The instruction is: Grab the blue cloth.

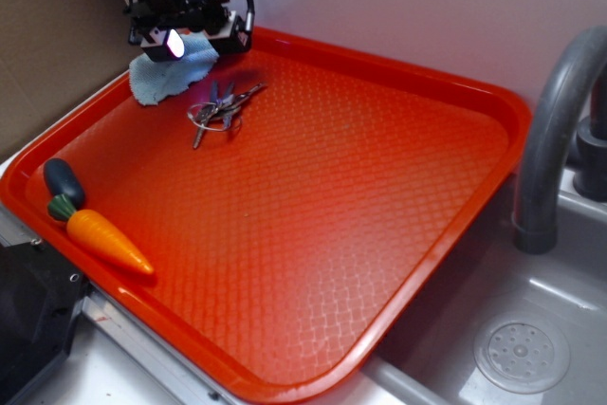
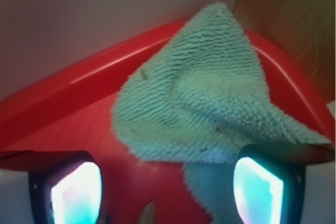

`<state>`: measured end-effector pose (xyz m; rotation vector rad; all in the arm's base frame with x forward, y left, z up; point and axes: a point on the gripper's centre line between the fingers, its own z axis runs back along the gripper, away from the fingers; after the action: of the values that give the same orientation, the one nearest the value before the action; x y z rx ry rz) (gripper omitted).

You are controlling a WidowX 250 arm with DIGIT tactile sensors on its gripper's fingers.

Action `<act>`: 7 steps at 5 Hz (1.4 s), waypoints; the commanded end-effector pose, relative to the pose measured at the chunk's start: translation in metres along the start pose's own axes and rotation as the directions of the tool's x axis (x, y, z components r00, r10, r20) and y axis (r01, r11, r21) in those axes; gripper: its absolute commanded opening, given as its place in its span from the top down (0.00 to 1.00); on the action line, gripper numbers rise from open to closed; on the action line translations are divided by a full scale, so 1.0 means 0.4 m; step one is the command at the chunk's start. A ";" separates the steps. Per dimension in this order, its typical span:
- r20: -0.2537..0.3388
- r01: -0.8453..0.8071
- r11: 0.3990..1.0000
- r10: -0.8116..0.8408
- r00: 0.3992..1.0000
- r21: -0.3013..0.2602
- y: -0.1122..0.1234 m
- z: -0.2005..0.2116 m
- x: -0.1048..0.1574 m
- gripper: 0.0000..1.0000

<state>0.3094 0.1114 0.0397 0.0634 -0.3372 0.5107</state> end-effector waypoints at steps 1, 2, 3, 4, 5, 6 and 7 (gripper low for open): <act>0.139 0.031 0.997 -0.040 0.990 0.067 0.077 -0.011 0.070 0.00; 0.120 0.080 0.995 -0.088 0.989 0.067 0.071 -0.055 0.094 0.00; 0.095 0.095 0.994 -0.100 0.990 0.047 0.063 -0.078 0.086 1.00; 0.113 0.096 0.995 -0.098 0.989 0.022 0.063 -0.052 0.077 1.00; 0.113 0.095 0.995 -0.092 0.989 -0.013 0.070 -0.033 0.074 1.00; 0.116 0.092 0.996 -0.089 0.989 -0.022 0.074 -0.019 0.074 1.00; 0.117 0.095 0.995 -0.091 0.989 -0.022 0.072 -0.013 0.069 1.00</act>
<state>0.3197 0.1322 0.0209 0.0590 -0.3919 0.3898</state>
